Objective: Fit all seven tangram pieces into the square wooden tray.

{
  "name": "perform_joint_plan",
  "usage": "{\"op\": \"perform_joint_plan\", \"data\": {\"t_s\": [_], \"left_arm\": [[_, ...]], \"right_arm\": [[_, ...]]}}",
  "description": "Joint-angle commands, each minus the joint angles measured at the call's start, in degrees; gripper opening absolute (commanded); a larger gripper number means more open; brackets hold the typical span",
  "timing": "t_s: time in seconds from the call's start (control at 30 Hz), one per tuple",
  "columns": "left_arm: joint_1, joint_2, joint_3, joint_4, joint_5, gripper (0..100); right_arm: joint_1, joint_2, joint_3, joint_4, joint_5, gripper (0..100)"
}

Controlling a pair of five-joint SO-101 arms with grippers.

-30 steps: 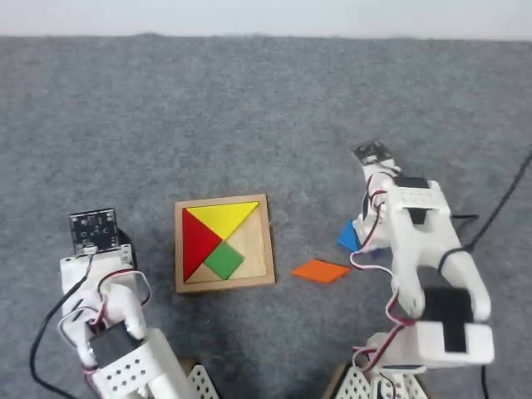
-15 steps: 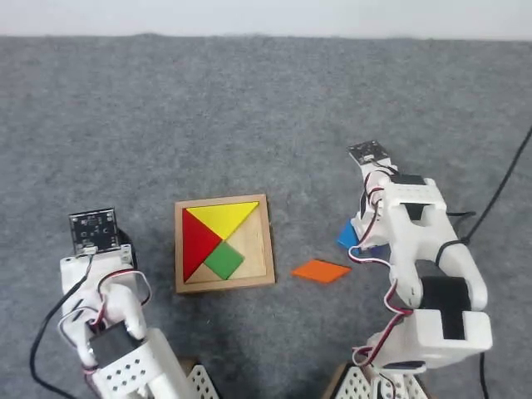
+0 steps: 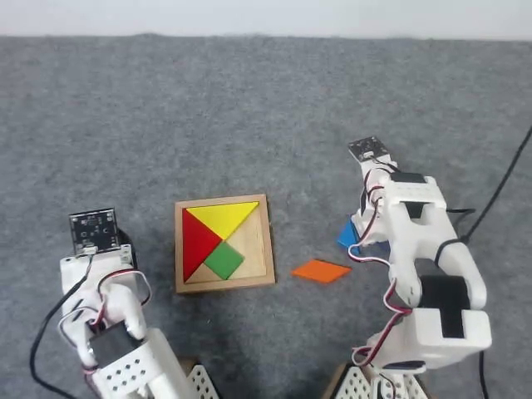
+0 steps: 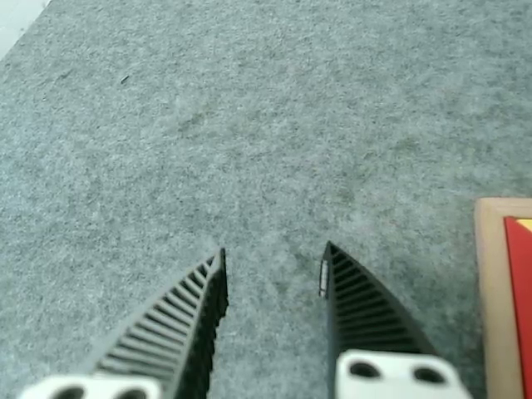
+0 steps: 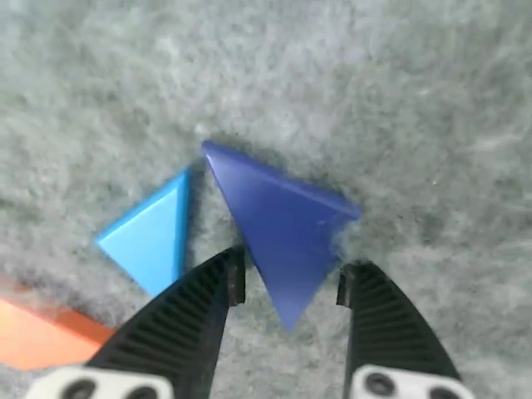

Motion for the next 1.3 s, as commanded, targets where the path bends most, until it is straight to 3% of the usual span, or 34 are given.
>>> {"op": "perform_joint_plan", "data": {"t_s": [0.0,0.17,0.37,0.7,1.27], "left_arm": [[0.35,-1.32,-0.66,0.53,-0.62,18],[0.35,-1.32,-0.66,0.53,-0.62,18],[0.35,-1.32,-0.66,0.53,-0.62,18],[0.35,-1.32,-0.66,0.53,-0.62,18],[0.35,-1.32,-0.66,0.62,-0.62,18]], "right_arm": [[-0.4,0.66,-2.46,-0.48,1.05,19.1],[-1.8,0.31,-5.27,1.98,7.56,20.5],[-5.85,0.92,-7.91,2.42,13.8,32.5],[-4.7,2.15,-6.51,2.42,14.86,24.5],[-3.21,4.88,-6.42,6.02,16.88,24.6]]}}
